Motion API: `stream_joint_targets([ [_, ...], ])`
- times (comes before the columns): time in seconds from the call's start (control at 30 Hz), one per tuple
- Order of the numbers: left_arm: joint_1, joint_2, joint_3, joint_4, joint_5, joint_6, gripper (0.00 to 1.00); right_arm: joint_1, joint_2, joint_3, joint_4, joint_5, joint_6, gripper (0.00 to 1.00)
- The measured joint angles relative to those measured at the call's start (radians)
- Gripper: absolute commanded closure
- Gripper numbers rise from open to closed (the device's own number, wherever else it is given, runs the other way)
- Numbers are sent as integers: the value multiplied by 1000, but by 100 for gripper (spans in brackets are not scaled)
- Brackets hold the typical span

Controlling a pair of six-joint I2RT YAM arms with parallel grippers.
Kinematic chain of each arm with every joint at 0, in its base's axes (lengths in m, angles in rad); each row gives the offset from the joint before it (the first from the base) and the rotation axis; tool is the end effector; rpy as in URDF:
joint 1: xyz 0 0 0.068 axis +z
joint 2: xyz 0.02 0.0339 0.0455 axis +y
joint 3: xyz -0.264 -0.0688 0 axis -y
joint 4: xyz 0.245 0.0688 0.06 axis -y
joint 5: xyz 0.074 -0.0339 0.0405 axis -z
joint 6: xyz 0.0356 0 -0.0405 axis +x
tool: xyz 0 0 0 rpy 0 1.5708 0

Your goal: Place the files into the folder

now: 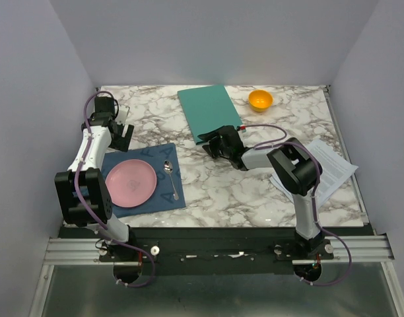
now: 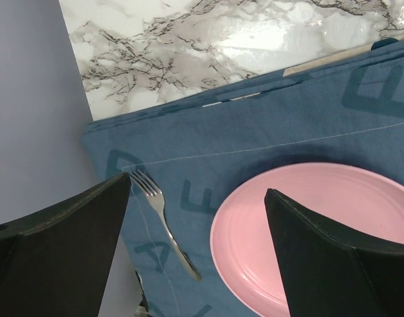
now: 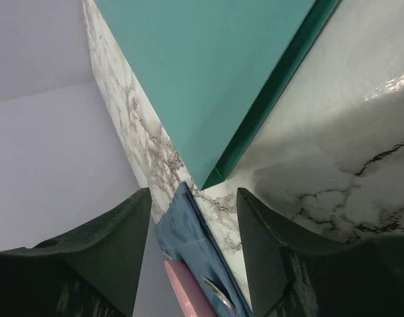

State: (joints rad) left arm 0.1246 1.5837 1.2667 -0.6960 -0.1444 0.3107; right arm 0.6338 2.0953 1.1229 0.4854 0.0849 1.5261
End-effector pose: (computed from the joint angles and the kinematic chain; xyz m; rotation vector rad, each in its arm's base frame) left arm 0.3295 0.0464 0.2654 0.1884 2.6002 0.3452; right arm 0.3535 0.2561 0.1222 1.0459 2.0503 1.1756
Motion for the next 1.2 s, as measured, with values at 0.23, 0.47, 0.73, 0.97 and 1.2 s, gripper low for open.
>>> stream_joint_targets([
  [0.23,7,0,0,10,0,9,1,-6,37,9,27,0,28,40],
  [0.47,19,-7,-17,21,0,29,1,-8,67,19,76,3,67,41],
  [0.73,31,-11,-51,27,-1,45,1,-20,75,19,106,13,97,44],
  [0.97,32,-12,-68,27,0,46,1,-27,77,19,118,34,108,46],
  [1.2,32,-15,-68,22,0,52,1,-35,86,19,114,64,119,59],
])
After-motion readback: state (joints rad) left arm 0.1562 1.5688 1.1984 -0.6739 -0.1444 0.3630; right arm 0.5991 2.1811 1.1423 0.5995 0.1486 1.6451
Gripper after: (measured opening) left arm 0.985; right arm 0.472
